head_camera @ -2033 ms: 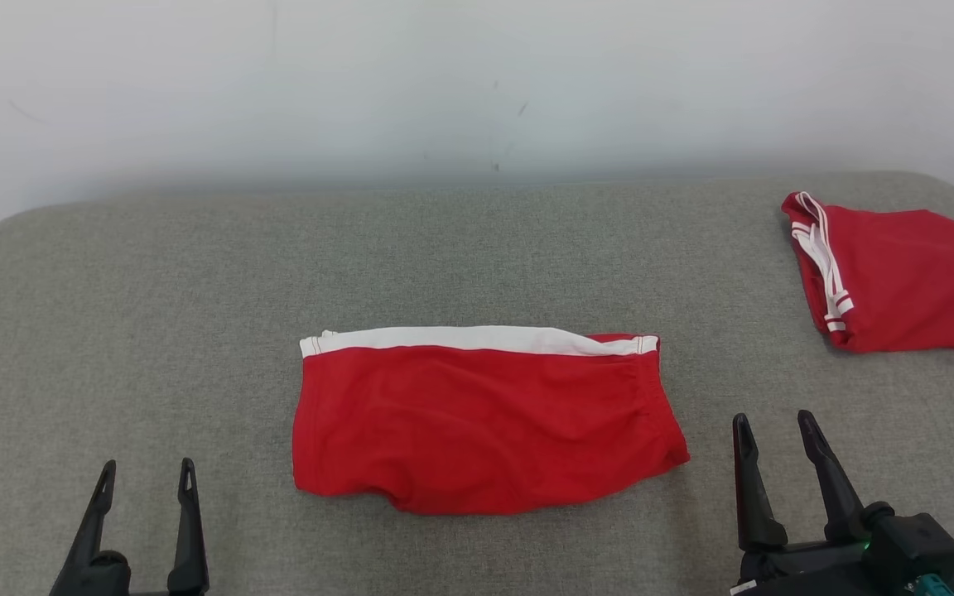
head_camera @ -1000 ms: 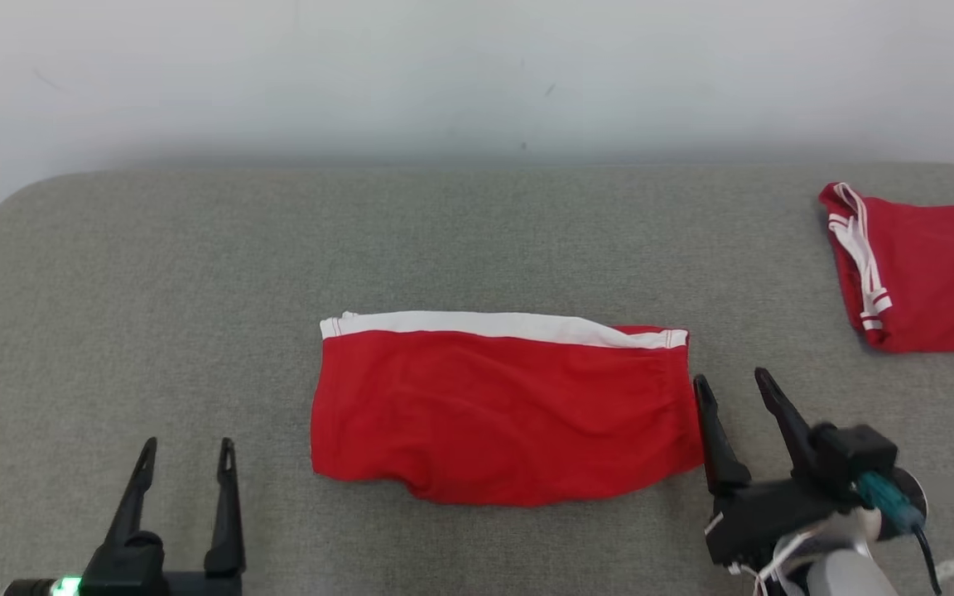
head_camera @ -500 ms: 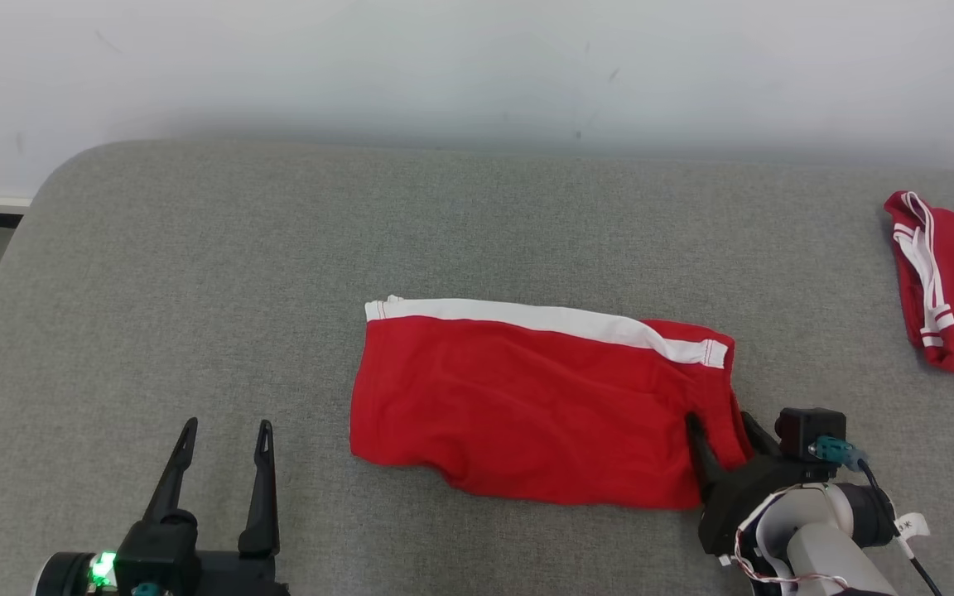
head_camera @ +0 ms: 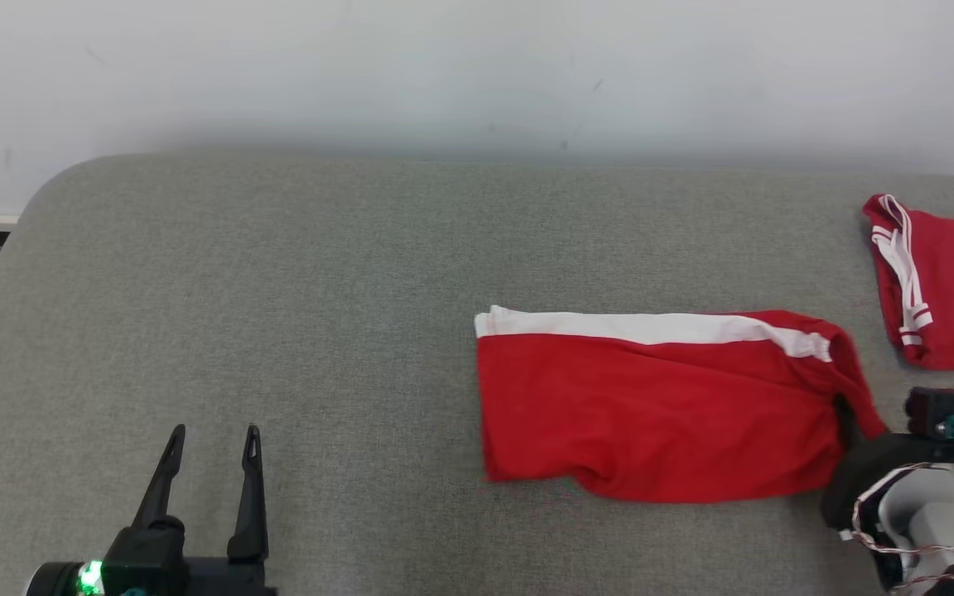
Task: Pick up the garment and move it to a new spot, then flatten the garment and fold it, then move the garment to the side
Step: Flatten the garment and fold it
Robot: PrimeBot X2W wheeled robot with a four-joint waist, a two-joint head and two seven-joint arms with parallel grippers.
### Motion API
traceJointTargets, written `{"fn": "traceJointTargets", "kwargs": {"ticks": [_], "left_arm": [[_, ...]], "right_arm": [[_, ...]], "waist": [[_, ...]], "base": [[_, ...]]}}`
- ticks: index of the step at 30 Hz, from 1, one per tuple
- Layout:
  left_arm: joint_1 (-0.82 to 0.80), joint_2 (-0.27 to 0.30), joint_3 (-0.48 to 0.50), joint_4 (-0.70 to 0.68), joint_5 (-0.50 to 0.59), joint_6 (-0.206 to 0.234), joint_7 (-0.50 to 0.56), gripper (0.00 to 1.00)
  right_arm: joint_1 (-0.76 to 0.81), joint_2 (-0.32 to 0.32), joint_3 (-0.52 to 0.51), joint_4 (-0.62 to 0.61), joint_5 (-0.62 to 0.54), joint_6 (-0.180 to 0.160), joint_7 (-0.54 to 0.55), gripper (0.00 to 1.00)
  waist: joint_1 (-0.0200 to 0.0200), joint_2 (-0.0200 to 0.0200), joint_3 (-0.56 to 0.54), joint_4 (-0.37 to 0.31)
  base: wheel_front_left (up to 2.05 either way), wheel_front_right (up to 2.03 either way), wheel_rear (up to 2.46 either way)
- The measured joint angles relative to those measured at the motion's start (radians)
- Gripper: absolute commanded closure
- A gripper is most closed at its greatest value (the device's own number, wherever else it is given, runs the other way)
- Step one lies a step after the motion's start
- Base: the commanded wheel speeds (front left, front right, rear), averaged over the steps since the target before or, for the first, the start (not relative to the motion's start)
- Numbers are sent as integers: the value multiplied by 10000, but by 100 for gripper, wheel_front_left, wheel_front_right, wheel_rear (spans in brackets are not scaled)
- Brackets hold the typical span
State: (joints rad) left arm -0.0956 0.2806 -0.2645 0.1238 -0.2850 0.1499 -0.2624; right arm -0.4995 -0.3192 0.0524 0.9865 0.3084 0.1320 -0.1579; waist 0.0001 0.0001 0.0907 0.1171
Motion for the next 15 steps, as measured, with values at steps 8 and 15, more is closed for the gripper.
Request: {"fn": "traceJointTargets", "kwargs": {"ticks": [8,15], "left_arm": [[358,-155,272,-90,86,12,0,0],[367,-249,407,-79,117,-92,0,0]], "right_arm": [[128,-516,899,-1089,1868,0,1064,100],[499,-886,1825,-4236,4798,-2,3126,100]], "waist": [[0,0,-39,-408],[0,0,-87,-807]], "base": [[0,0,0],[0,0,0]]}}
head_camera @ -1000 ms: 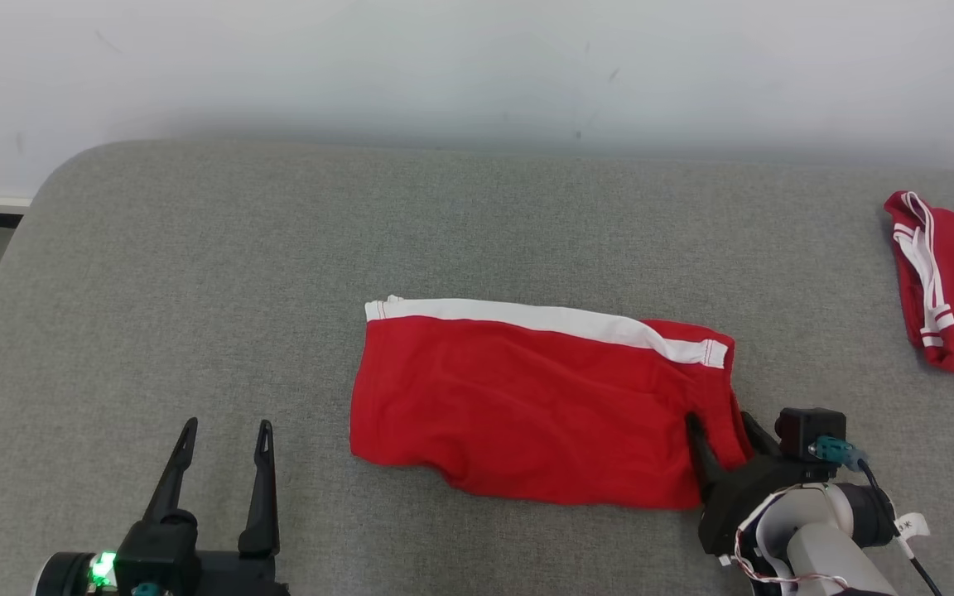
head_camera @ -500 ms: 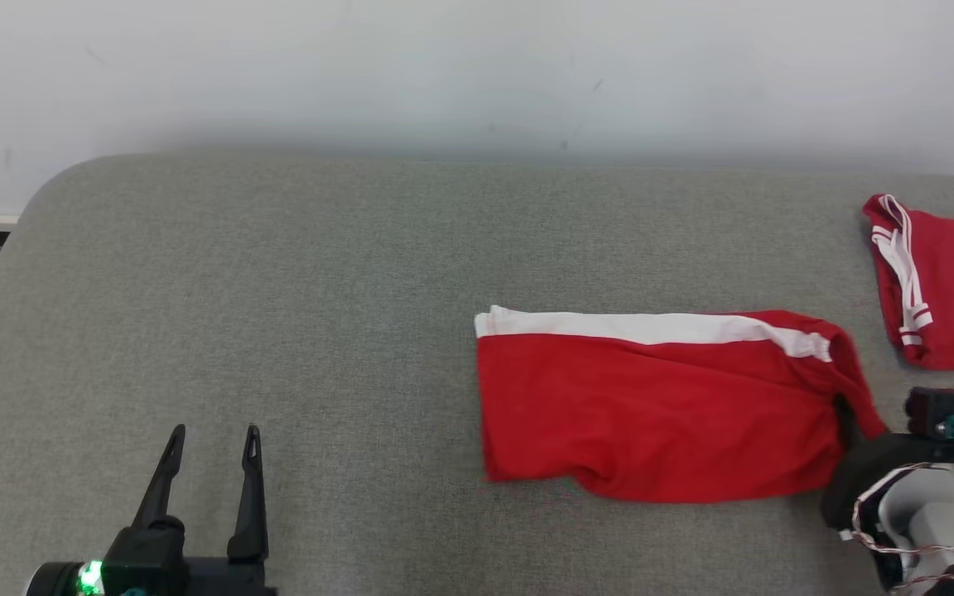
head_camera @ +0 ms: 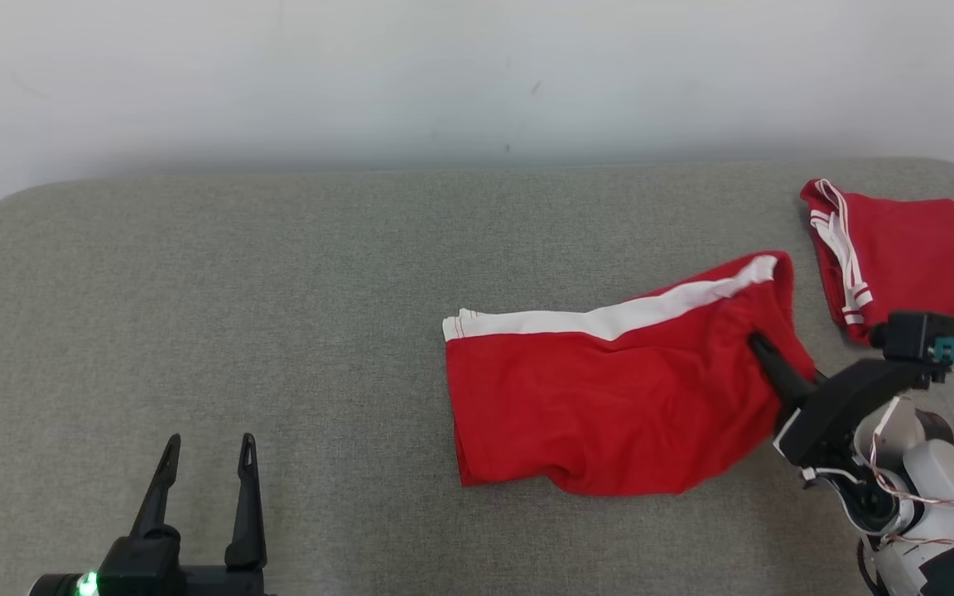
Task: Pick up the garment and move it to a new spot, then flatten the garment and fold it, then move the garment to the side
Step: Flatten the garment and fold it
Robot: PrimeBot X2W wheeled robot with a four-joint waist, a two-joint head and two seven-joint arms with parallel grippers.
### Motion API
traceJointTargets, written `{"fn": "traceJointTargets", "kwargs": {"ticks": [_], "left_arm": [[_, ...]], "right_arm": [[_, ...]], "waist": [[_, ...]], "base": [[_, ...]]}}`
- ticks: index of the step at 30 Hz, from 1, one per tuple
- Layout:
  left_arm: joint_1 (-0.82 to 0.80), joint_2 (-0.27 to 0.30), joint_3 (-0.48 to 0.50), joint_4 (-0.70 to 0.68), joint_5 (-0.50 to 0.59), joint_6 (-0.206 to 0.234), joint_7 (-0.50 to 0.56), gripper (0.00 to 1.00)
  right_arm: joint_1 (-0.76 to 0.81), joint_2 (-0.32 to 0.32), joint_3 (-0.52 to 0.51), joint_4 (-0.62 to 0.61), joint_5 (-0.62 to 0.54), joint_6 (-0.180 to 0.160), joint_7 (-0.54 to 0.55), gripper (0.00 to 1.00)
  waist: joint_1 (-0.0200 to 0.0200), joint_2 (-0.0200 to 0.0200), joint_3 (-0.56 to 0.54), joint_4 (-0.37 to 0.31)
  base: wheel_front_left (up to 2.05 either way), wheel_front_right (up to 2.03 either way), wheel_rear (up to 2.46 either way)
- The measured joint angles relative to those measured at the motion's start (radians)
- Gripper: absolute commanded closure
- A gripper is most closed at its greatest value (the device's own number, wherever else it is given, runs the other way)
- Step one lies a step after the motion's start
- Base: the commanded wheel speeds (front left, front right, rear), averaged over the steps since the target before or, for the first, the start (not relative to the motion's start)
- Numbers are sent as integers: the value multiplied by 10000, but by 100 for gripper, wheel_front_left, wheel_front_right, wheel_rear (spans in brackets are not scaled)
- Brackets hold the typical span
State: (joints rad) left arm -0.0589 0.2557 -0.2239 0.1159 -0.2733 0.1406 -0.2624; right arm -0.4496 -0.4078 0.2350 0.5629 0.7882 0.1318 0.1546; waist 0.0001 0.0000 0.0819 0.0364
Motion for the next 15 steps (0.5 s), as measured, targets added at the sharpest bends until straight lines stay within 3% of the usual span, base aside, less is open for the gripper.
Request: {"fn": "traceJointTargets", "kwargs": {"ticks": [4,9,15], "left_arm": [[-8,-92,13,2,58,-81,0,0],[-80,-274,21,58,184,-180,0,0],[-318,-554,-12,111,316,-355,0,0]], "right_arm": [[150,33,86,-1590,1254,0,1087,100],[180,625,75,-2596,1988,0,2165,100],[-307,1712,219,-2349,1131,0,2767,100]], "waist": [[0,0,35,-107],[0,0,159,-51],[0,0,375,267]], "base": [[0,0,0],[0,0,0],[0,0,0]]}}
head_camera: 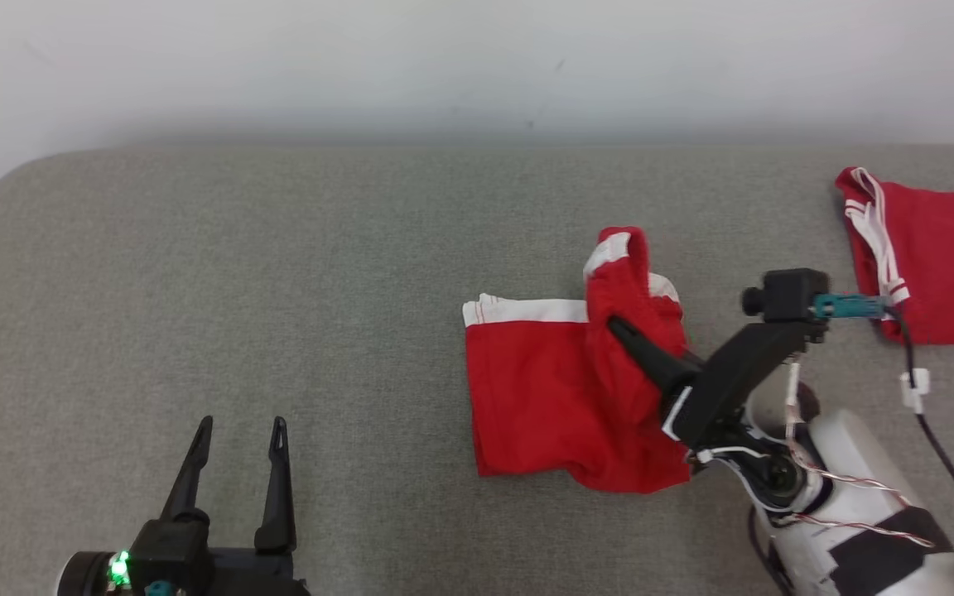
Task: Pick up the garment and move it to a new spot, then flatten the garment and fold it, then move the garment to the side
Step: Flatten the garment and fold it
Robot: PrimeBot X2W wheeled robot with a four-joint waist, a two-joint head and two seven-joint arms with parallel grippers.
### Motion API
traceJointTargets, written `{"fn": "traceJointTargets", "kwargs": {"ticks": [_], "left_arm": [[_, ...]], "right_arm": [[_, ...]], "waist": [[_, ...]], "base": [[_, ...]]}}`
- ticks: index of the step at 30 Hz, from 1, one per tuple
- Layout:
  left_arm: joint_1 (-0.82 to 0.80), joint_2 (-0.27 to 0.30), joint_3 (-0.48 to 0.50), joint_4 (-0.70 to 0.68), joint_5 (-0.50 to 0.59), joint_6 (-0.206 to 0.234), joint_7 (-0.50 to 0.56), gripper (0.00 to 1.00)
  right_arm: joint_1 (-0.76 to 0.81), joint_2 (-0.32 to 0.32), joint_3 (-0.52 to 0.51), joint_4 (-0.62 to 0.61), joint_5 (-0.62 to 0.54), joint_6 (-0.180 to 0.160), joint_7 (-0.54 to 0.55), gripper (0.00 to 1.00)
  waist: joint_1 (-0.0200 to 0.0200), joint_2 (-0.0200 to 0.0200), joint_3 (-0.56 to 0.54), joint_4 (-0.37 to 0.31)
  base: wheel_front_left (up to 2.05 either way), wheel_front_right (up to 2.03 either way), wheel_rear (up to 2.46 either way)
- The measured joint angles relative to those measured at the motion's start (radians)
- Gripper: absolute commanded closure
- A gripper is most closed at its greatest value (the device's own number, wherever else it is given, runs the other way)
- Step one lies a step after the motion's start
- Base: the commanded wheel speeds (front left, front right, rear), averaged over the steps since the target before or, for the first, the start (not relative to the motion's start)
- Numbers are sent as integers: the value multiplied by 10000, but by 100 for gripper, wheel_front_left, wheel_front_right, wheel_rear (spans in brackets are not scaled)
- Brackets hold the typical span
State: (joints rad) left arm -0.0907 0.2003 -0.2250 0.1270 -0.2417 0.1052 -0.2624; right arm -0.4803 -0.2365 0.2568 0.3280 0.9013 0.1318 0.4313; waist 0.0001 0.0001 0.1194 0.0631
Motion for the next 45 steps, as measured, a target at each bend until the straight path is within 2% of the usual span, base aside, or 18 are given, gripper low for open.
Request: {"fn": "traceJointTargets", "kwargs": {"ticks": [7,19,20,21,22,23,26,29,36,45], "left_arm": [[-352,-393,-90,263,150,-265,0,0],[-739,-855,102,533,447,-625,0,0],[-741,-880,128,554,500,-654,0,0],[-740,-901,159,585,508,-696,0,0],[-740,-915,194,600,545,-700,0,0],[-738,-917,263,617,568,-704,0,0],[-715,-907,424,635,612,-734,-2,0],[-521,-853,650,604,660,-746,0,0],[-87,-696,1072,314,811,-635,0,0],[300,-487,1605,-75,840,-508,-2,0]], "right_arm": [[-458,951,77,1156,-1058,0,77,100],[-1061,1570,73,3001,-2282,0,-748,100],[-1117,1569,151,3095,-2383,-2,-859,96],[-1157,1570,224,3139,-2472,0,-1005,52],[-1176,1578,299,3154,-2504,0,-1097,15],[-1176,1595,372,3147,-2502,0,-1206,0],[-1148,1383,663,2656,-2500,0,-1889,0],[-1007,865,769,2002,-2500,0,-2763,0],[-386,-134,378,541,-2928,0,-4788,0],[990,-209,-752,-757,-3446,0,-6228,0]], "waist": [[0,0,228,505],[0,0,641,1120],[1,1,655,1134],[1,0,653,1135],[1,0,639,1129],[1,1,611,1116],[-1,0,488,1026],[-1,0,362,860],[-1,0,98,278],[-1,0,-165,-550]], "base": [[0,0,0],[0,0,0],[0,0,0],[0,0,0],[0,0,0],[0,0,0],[0,0,0],[0,0,0],[0,0,0],[0,0,0]]}}
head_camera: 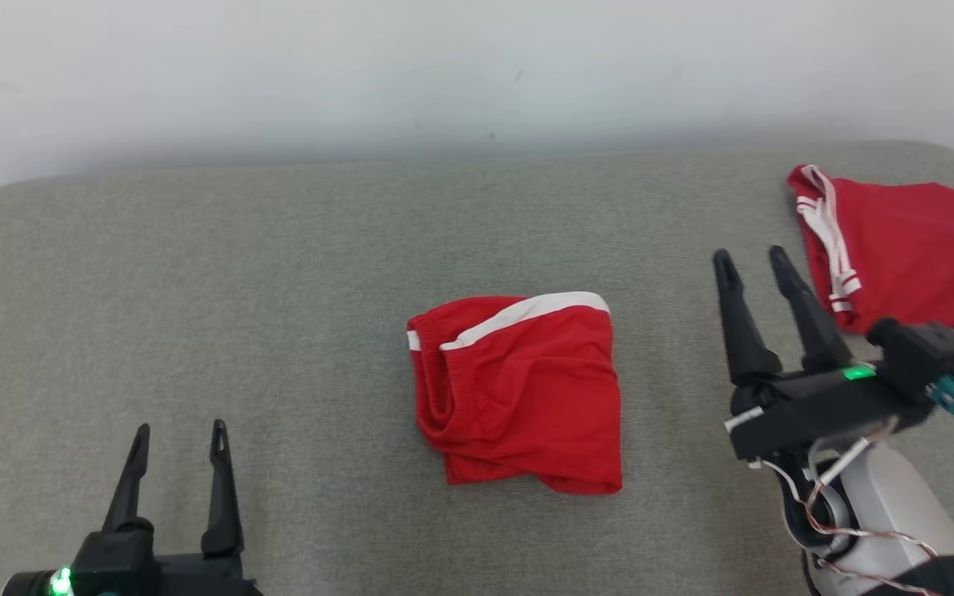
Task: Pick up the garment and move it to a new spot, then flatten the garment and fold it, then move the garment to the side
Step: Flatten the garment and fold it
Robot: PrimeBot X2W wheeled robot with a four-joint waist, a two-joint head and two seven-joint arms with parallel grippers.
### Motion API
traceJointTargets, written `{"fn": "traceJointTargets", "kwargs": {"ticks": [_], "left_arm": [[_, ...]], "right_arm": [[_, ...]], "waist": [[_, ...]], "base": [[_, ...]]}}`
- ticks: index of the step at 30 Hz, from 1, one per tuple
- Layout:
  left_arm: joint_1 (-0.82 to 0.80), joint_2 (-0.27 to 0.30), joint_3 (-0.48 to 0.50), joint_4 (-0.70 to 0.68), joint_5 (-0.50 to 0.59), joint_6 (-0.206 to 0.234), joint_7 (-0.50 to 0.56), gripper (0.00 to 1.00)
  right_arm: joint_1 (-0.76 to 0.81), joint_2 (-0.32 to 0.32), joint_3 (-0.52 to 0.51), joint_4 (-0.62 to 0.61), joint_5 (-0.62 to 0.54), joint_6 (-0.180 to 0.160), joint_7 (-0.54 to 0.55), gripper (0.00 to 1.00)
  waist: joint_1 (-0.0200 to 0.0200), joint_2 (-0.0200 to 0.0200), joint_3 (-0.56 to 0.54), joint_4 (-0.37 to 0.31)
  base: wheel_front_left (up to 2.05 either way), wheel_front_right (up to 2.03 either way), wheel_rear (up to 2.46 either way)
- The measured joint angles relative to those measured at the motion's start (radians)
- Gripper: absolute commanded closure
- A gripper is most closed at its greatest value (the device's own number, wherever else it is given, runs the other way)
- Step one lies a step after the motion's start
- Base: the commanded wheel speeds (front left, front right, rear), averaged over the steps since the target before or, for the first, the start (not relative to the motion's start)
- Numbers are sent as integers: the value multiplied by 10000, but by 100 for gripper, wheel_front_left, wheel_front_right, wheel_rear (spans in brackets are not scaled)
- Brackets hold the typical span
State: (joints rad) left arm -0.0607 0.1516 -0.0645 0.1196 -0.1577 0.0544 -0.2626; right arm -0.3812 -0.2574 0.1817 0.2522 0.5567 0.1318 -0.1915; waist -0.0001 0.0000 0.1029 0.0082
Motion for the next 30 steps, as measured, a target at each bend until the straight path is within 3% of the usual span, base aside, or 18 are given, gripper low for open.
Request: {"fn": "traceJointTargets", "kwargs": {"ticks": [6,16,30], "left_arm": [[205,123,203,-58,10,69,0,0],[504,176,314,-84,8,207,0,0],[786,385,38,-15,-2,146,138,0]], "right_arm": [[846,77,-813,-617,-1093,0,-481,0],[2647,1152,-1900,-1636,-2500,0,-683,0],[3636,1891,-1760,-1707,-3302,0,-700,0]], "waist": [[0,0,-206,-295],[0,0,-630,-507],[0,-1,-986,-304]], "base": [[0,0,0],[0,0,0],[0,0,0]]}}
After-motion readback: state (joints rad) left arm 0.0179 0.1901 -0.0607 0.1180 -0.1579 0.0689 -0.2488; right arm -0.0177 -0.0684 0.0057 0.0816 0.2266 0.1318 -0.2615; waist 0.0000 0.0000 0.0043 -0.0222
